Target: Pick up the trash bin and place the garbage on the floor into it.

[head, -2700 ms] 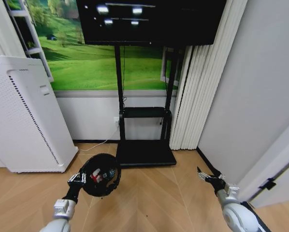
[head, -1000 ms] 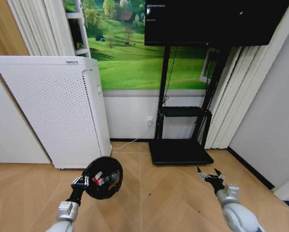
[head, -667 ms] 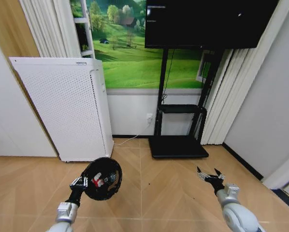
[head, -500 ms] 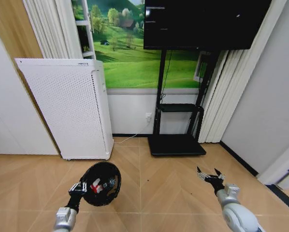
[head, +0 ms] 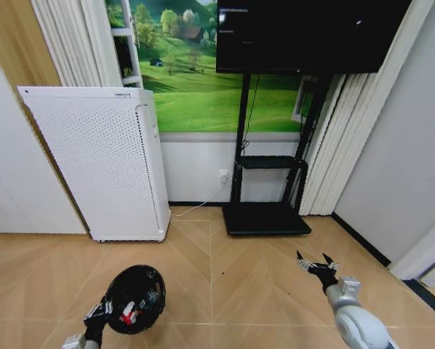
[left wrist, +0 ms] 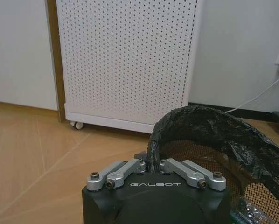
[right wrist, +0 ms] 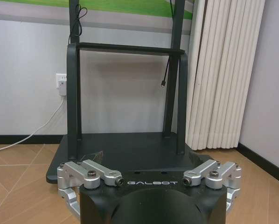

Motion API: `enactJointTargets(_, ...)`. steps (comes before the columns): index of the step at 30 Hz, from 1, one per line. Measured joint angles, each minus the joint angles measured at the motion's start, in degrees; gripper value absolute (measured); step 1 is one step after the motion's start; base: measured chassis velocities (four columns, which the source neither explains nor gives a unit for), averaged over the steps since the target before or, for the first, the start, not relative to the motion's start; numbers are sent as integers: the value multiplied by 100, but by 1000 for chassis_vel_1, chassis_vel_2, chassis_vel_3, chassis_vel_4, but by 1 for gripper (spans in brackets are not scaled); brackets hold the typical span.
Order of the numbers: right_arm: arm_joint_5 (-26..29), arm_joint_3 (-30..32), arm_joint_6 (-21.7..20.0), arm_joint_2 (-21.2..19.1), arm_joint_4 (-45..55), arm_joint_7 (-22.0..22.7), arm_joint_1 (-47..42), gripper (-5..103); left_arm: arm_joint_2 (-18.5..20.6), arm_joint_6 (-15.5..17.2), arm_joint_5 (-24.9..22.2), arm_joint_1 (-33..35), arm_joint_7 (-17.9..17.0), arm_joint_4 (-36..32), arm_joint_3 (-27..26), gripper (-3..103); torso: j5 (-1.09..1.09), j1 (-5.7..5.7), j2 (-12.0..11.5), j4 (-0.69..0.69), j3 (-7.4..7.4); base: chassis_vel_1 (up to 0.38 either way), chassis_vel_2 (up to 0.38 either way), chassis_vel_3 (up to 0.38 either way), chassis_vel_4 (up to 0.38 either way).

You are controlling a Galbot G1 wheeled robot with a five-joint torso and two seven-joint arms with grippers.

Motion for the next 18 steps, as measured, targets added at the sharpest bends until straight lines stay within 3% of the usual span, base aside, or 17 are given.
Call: enactJointTargets(18,0,0,0,0,0,0,0,100,-69,-199,-52,140,-6,265,164,6,0,-1,0,1,0,0,0,0,0)
